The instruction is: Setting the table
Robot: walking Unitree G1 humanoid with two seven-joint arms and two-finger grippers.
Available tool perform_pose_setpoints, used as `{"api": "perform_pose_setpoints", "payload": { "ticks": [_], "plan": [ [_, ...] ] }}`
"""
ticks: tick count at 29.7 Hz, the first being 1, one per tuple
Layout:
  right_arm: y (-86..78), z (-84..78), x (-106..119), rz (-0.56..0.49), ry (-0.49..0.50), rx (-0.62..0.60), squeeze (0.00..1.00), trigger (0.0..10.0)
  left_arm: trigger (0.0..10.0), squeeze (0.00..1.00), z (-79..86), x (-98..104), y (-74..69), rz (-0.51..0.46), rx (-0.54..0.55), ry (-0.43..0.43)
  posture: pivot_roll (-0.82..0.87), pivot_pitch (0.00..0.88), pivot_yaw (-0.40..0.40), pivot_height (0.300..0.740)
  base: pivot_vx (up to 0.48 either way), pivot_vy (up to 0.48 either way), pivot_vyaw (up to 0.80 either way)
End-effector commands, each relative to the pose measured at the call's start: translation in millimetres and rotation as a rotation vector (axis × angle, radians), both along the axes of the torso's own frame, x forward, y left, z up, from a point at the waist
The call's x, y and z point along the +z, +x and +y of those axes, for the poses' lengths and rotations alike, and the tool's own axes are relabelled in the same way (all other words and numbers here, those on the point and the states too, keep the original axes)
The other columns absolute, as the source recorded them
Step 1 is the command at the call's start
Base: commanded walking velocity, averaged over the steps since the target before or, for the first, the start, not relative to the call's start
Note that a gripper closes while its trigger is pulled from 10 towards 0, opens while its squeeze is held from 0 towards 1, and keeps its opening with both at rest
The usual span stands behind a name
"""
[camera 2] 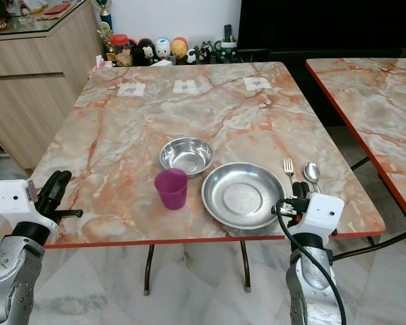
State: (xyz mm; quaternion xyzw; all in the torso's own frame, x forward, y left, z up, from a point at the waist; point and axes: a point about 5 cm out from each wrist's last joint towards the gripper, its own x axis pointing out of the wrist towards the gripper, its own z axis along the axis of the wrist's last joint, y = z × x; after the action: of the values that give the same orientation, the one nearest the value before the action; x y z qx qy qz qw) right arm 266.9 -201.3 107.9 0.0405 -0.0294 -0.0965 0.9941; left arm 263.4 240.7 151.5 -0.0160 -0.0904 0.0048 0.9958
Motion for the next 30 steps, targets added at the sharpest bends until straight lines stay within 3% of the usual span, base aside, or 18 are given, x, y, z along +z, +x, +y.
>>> {"api": "perform_pose_setpoints", "payload": {
  "ticks": [1,10,11,14,30],
  "plan": [
    [0.0,-2.0,0.4,0.006,-0.004,-0.008,0.00,10.0,10.0,0.00,0.2,-0.4,-1.9,-0.003,0.007,0.017,-0.03,0.037,0.012,0.740,0.000,0.000,0.00],
    [0.0,-2.0,0.4,0.006,-0.004,-0.008,0.00,10.0,10.0,0.00,0.2,-0.4,-1.9,-0.003,0.007,0.017,-0.03,0.037,0.012,0.740,0.000,0.000,0.00],
    [0.5,-1.0,-0.2,0.015,-0.004,-0.006,0.00,10.0,10.0,0.00,-0.1,-0.5,-1.9,-0.002,0.007,0.018,0.00,0.000,0.000,0.740,0.000,0.000,0.00],
    [21.0,6.7,14.7,-0.085,-0.077,0.049,0.00,10.0,10.0,0.00,-14.0,-15.5,7.3,-0.007,-0.005,0.085,-0.03,0.000,-0.016,0.740,0.000,0.000,0.00],
    [26.7,8.8,13.7,-0.100,-0.081,0.067,0.00,10.0,10.0,0.00,-15.5,-16.0,7.9,-0.029,-0.006,0.095,-0.02,0.000,-0.018,0.740,0.000,0.000,0.00]
  ]
}}
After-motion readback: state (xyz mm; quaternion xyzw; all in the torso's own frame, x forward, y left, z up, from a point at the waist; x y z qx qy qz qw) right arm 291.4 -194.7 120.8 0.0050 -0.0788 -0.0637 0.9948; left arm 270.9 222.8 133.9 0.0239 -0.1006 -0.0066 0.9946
